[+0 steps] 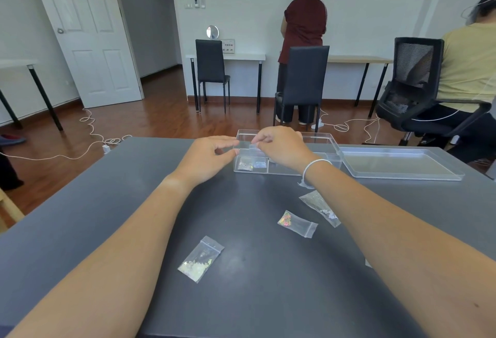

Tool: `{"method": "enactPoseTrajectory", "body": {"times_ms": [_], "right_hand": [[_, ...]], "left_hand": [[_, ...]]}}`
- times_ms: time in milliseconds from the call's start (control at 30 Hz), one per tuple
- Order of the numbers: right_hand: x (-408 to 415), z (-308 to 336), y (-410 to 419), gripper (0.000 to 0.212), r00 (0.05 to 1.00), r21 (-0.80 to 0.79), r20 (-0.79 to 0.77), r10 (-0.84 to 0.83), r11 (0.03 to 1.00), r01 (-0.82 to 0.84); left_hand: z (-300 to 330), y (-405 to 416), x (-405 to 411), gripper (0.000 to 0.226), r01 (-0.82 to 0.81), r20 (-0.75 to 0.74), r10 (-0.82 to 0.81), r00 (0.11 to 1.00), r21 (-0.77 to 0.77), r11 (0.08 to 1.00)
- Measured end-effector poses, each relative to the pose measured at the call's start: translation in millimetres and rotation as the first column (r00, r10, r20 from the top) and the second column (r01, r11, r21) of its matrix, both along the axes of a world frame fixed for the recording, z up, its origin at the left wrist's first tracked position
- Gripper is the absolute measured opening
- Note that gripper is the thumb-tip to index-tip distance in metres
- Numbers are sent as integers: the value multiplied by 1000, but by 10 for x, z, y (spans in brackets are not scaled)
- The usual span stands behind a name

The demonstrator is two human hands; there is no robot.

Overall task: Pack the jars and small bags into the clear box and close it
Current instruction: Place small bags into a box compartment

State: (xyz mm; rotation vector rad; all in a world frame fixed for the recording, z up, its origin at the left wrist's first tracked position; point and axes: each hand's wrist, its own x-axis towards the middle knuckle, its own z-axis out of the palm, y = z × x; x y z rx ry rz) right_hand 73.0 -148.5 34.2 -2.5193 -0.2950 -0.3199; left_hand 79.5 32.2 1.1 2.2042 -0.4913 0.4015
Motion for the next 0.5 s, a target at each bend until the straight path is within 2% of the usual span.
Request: {"method": "enactPoseTrajectory", "body": {"times_ms": [300, 500], "right_hand": [[-33, -35, -69, 27, 989, -85, 143, -35, 995, 47], [-220, 36, -128, 26, 984, -31, 176, -8, 999, 13]], "left_hand": [[-6, 1, 3, 28, -3, 4, 3, 1000, 0, 1000], [-1, 11, -51, 28, -1, 1, 1, 1000, 17, 1000]]}}
